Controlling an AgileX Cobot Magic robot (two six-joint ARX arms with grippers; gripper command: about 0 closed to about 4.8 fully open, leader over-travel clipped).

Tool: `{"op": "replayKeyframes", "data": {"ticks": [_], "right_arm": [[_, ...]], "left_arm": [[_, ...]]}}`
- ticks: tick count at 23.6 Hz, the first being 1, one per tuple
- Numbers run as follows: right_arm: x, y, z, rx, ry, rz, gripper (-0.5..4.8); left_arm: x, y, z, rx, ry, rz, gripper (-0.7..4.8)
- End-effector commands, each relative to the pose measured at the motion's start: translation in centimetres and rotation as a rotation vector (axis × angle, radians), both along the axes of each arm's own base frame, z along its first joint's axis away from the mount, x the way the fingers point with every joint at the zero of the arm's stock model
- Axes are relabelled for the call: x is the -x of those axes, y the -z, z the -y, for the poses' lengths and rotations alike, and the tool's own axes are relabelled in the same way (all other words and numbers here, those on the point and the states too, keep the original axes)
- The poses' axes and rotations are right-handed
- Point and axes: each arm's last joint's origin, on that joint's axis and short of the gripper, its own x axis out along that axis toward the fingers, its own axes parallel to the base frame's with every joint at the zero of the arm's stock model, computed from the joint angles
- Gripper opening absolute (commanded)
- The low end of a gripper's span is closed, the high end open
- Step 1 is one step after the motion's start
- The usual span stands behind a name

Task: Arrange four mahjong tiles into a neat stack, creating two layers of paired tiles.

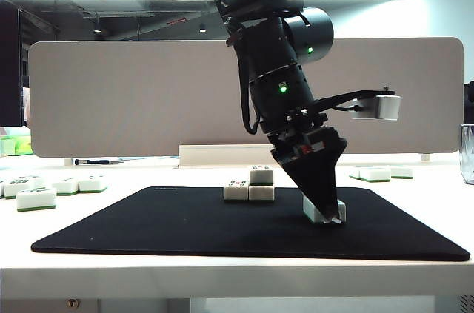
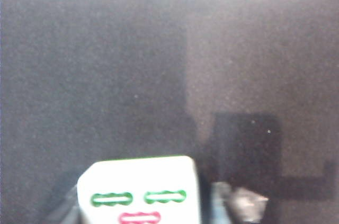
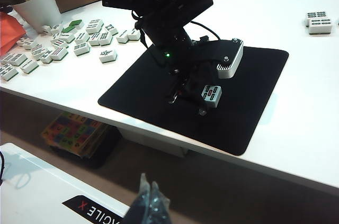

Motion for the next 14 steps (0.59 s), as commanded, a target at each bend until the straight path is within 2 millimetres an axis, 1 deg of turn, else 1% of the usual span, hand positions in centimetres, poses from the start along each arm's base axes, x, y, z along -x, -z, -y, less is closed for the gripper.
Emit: {"op": "replayKeyframes", "data": {"ticks": [1,2,3,6,7,9,10,11,12,14], "right_arm": [[0.3,0.0,0.0,0.002,-0.001,0.025,-0.01],[0.3,0.0,0.0,0.002,-0.001,0.025,-0.01],[0.3,0.0,0.0,0.001,-0.001,0.026,-0.01],[0.3,0.0,0.0,0.002,-0.001,0.026,-0.01],[0.3,0.0,0.0,0.002,-0.001,0.025,-0.01],[0.3,0.0,0.0,0.002,-0.001,0.025,-0.01],[0.3,0.0,0.0,0.002,-0.001,0.026,-0.01],[0.3,0.0,0.0,0.002,-0.001,0.026,-0.01],[0.3,0.0,0.0,0.002,-0.001,0.026,-0.01],[0.3,0.0,0.0,0.001,-0.001,0.025,-0.01]], "left_arm": [[0.0,-0.2,0.2,0.019,0.001,0.01,1.24],[0.0,-0.2,0.2,0.019,0.001,0.011,1.11],[0.0,-0.3,0.2,0.018,0.0,0.01,1.11],[0.6,-2.0,-0.5,0.009,0.001,0.003,1.11],[0.9,-3.3,-1.0,-0.005,-0.007,0.032,1.11],[1.1,-5.9,-2.2,-0.041,-0.035,0.15,1.11],[0.8,-7.1,-3.1,-0.042,-0.014,0.193,1.12],[0.5,-7.4,-3.5,-0.038,-0.011,0.204,1.15],[-0.1,-7.8,-4.4,-0.025,-0.012,0.207,1.21],[-1.9,-7.8,-6.4,-0.013,-0.031,0.2,1.26]]}}
